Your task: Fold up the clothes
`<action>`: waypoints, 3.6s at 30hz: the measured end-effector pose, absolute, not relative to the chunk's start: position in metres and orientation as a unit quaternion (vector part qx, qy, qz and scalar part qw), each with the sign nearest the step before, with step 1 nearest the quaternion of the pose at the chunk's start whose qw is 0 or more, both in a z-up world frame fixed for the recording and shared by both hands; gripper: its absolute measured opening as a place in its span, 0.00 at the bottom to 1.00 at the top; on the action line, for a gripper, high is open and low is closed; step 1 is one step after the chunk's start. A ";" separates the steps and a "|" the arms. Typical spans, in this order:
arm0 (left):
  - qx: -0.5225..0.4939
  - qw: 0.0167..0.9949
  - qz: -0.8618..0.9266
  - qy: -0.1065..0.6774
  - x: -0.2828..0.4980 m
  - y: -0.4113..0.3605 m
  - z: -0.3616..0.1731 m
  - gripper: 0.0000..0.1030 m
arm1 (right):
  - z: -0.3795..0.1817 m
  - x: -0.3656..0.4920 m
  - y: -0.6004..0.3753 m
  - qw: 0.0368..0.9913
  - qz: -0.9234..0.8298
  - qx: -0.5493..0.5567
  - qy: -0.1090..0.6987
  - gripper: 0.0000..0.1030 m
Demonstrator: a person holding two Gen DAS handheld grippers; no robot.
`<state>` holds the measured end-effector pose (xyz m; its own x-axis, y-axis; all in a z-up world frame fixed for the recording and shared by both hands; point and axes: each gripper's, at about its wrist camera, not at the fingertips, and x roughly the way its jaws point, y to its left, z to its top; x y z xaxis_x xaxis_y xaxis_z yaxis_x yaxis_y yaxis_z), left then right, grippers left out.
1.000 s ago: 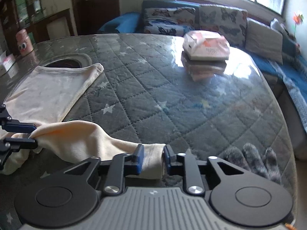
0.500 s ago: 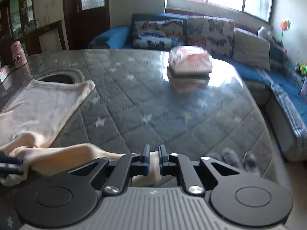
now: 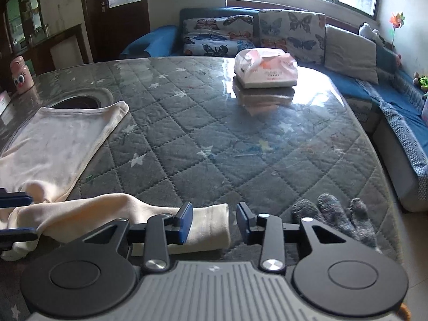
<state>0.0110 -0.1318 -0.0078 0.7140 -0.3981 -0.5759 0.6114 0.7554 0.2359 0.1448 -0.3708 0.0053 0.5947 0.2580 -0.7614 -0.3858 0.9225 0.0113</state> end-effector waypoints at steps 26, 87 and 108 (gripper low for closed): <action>0.224 0.843 -0.415 0.260 -0.041 -0.135 -0.027 0.05 | 0.025 0.088 -0.383 0.935 0.122 -0.062 0.328 0.36; 0.019 0.935 -0.171 0.310 -0.016 0.051 0.017 0.62 | -0.016 0.012 -0.190 0.836 0.391 -0.244 0.298 0.90; 0.063 0.933 -0.151 0.321 -0.077 0.052 -0.026 0.70 | -0.008 0.036 -0.176 0.858 0.372 -0.200 0.292 1.00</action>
<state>-0.0775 0.0523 -0.0259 0.7481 -0.2419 -0.6179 0.3225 0.9464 0.0200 0.0358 -0.1763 -0.0076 0.5527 0.5222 -0.6495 -0.7555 0.6429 -0.1260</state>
